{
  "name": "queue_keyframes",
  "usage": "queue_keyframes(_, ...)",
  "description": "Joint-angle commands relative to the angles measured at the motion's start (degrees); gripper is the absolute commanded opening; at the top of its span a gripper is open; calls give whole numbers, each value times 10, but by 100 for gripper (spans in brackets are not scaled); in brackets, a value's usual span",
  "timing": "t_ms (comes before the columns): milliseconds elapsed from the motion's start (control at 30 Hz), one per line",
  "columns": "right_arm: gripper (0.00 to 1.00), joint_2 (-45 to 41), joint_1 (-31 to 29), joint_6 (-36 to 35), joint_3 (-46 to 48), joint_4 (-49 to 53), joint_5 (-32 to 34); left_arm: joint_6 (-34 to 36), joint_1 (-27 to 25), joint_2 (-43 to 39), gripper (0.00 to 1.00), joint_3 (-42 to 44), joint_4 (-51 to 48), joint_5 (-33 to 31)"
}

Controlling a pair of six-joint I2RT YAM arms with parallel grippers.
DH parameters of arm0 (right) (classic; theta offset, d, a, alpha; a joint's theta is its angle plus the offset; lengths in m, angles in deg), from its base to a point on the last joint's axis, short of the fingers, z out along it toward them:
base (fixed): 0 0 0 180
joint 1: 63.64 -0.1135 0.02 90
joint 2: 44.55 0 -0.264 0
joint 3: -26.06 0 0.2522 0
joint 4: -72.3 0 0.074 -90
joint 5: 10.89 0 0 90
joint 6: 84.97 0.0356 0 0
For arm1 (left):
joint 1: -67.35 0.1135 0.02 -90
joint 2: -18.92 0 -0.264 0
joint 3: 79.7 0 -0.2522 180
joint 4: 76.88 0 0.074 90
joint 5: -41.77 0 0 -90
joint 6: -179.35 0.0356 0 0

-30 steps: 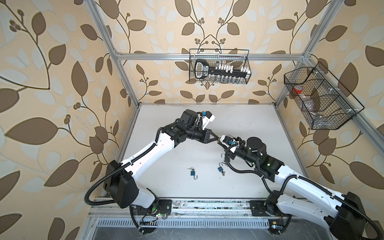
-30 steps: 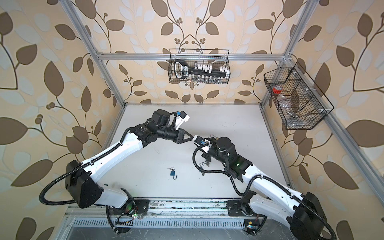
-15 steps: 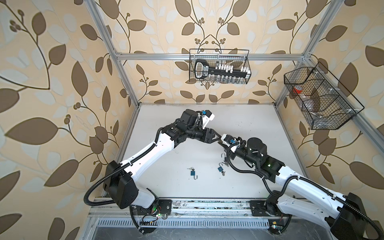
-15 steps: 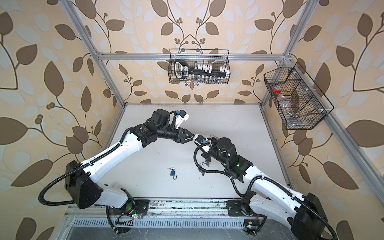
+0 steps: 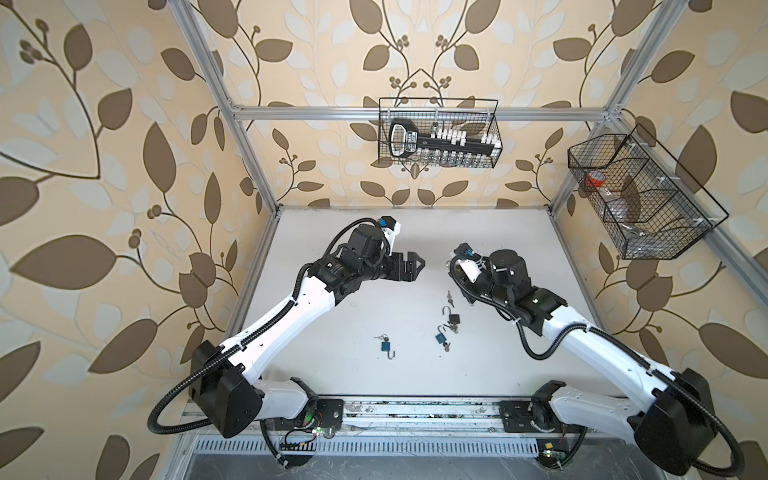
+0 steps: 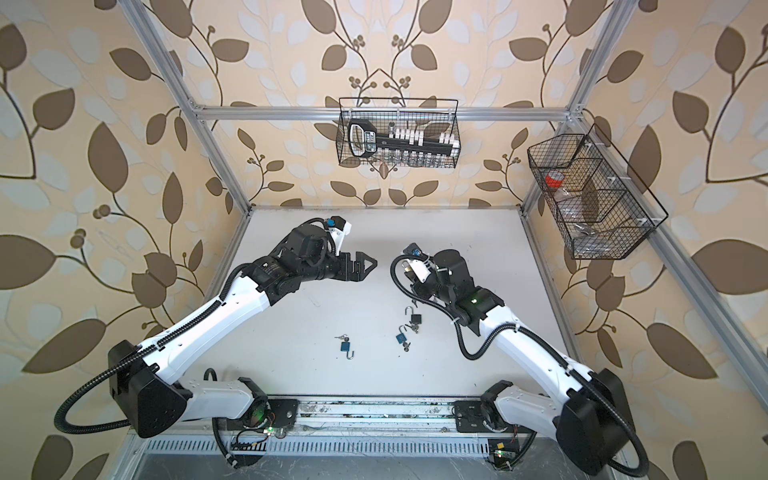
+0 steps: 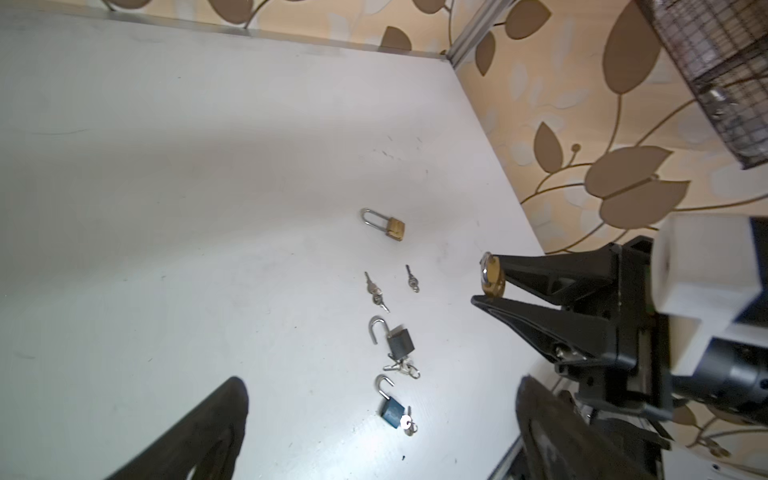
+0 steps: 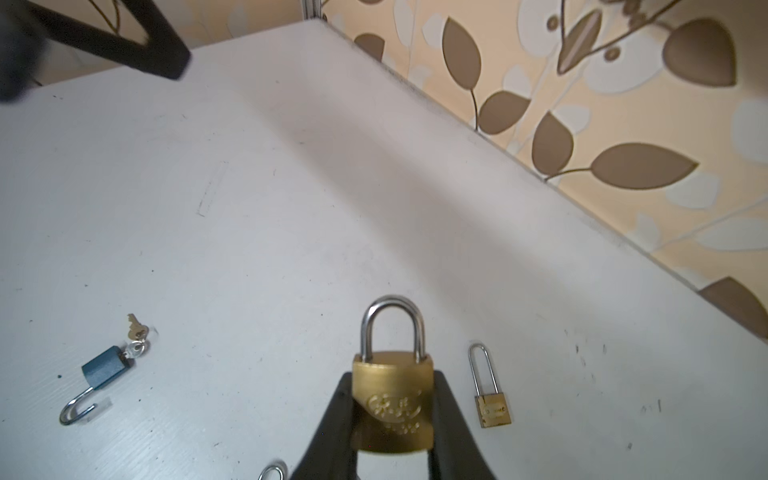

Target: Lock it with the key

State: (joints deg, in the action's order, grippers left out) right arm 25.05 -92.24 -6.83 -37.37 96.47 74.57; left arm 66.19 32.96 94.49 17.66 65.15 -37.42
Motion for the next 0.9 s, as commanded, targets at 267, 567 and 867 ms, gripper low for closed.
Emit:
queue_keyframes(267,0,192,38,4,-99,97,-26,-45,20,-7,99,53,-4,-28)
queue_keyframes(567,0,303,63,-15,-165,91,-16,-78,49,-20,99,102,46,-16)
queue_keyframes(867,0,378,74,-22,-213,101,-8,-55,63,-18,99,116,43,11)
